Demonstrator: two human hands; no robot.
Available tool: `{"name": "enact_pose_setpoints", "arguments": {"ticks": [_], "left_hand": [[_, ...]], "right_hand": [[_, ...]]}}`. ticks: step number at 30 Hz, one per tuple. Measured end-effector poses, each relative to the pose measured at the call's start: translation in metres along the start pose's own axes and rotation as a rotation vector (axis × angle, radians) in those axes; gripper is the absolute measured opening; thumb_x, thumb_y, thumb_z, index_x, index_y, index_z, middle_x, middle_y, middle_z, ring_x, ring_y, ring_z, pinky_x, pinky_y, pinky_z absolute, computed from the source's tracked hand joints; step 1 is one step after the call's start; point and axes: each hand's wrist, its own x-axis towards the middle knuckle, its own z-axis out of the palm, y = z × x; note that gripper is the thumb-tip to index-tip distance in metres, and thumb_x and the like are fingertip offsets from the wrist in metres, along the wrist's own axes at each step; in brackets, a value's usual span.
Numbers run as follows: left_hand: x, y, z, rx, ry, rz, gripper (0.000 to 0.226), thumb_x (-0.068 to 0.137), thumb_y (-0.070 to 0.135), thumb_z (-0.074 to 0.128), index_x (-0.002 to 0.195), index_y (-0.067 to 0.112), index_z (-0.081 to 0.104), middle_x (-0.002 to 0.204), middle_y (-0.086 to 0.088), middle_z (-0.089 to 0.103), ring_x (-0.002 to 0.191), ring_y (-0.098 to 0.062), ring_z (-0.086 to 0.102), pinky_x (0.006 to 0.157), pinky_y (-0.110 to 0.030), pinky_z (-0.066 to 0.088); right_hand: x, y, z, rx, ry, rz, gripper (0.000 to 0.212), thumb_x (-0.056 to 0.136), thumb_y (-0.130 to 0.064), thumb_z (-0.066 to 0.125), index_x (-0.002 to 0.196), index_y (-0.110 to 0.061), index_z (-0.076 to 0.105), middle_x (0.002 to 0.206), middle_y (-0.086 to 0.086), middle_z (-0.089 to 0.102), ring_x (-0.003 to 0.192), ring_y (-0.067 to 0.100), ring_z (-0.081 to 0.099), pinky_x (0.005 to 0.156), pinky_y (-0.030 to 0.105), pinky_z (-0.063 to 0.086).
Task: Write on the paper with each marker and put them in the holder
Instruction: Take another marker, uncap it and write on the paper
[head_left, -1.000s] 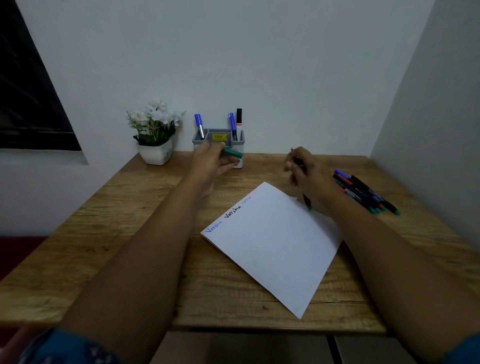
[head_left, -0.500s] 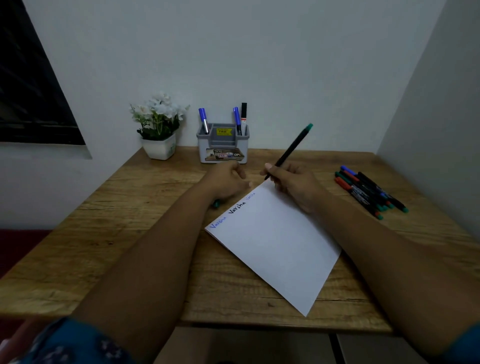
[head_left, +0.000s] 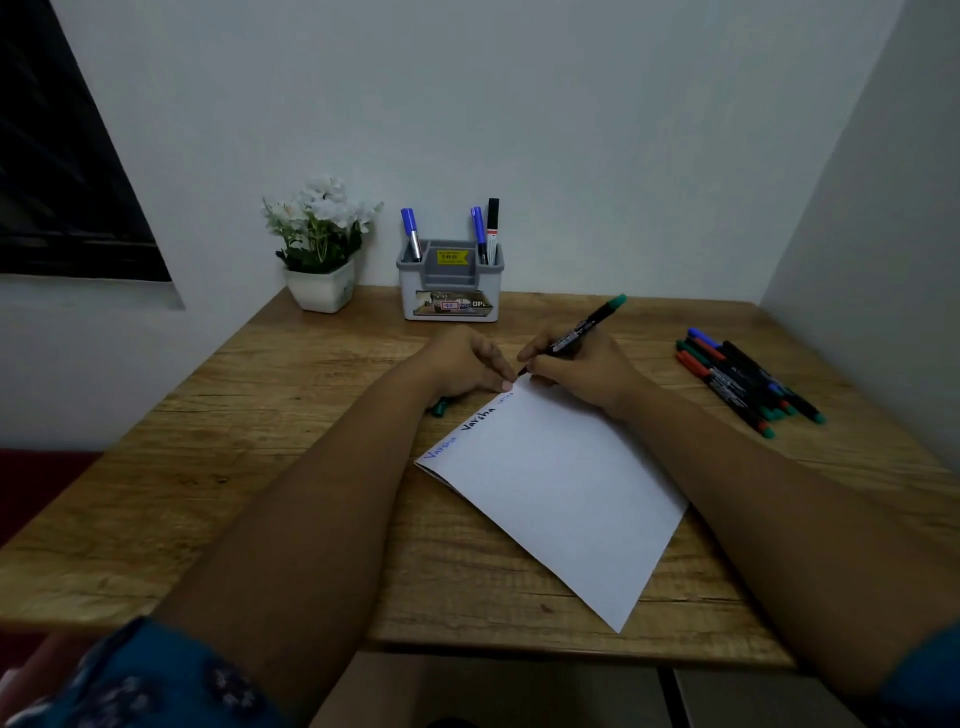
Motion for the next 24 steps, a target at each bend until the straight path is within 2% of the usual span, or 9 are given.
{"name": "enact_pose_setpoints", "arguments": {"ticks": [3,6,10,15,19,24], "left_hand": [[-0.0004,0.0001,0.0006,-0.022,0.003,-0.011,0.021,0.072,0.005,0.08,0.093,0.01,0.077,0.091,-0.001,0.074,0.088,-0.006,0.063,0.072,-0.012,0.044],[0.0,-0.0009,-0.0008,-0.029,-0.001,-0.02,0.019,0.073,0.004,0.079,0.091,0.01,0.077,0.09,-0.001,0.074,0.089,-0.008,0.063,0.076,-0.016,0.045],[0.0005,-0.0013,-0.0016,-0.026,-0.01,-0.036,0.019,0.073,0.004,0.078,0.091,0.01,0.077,0.094,-0.002,0.075,0.092,-0.008,0.063,0.074,-0.015,0.044],[0.0002,-0.0019,-0.0008,-0.041,-0.012,-0.035,0.02,0.074,0.003,0.078,0.092,0.01,0.077,0.094,-0.002,0.075,0.093,-0.009,0.063,0.075,-0.015,0.044],[0.0005,-0.002,-0.0013,-0.037,-0.016,-0.037,0.02,0.074,0.004,0.078,0.093,0.011,0.078,0.092,0.001,0.074,0.095,-0.01,0.063,0.078,-0.017,0.044],[-0.0006,-0.0006,-0.0012,-0.045,-0.015,-0.036,0.02,0.074,0.002,0.078,0.093,0.01,0.077,0.089,0.004,0.072,0.088,-0.005,0.061,0.073,-0.014,0.043]], "right_hand": [[-0.0007,0.0001,0.0021,-0.061,-0.012,-0.037,0.007,0.078,-0.01,0.068,0.076,-0.012,0.074,0.077,0.011,0.073,0.067,0.008,0.063,0.072,0.032,0.054],[-0.0019,0.0008,0.001,-0.112,-0.034,-0.044,0.007,0.077,-0.014,0.07,0.074,-0.018,0.075,0.076,0.002,0.073,0.07,0.006,0.063,0.073,0.031,0.053],[-0.0033,-0.0013,0.0008,-0.142,-0.054,-0.058,0.011,0.08,-0.012,0.072,0.076,-0.021,0.075,0.081,0.0,0.073,0.074,0.004,0.063,0.074,0.024,0.052],[-0.0024,-0.0006,0.0004,-0.172,-0.018,-0.046,0.012,0.079,-0.013,0.071,0.073,-0.023,0.074,0.076,-0.004,0.072,0.073,0.004,0.063,0.073,0.025,0.051],[-0.0027,-0.0006,0.0011,-0.163,-0.029,-0.045,0.011,0.082,-0.011,0.07,0.077,-0.02,0.075,0.073,-0.009,0.07,0.066,-0.007,0.06,0.065,0.009,0.047],[-0.0007,0.0017,0.0001,-0.152,-0.001,-0.042,0.007,0.079,-0.013,0.071,0.075,-0.017,0.075,0.078,0.001,0.073,0.072,0.003,0.062,0.07,0.021,0.05]]}}
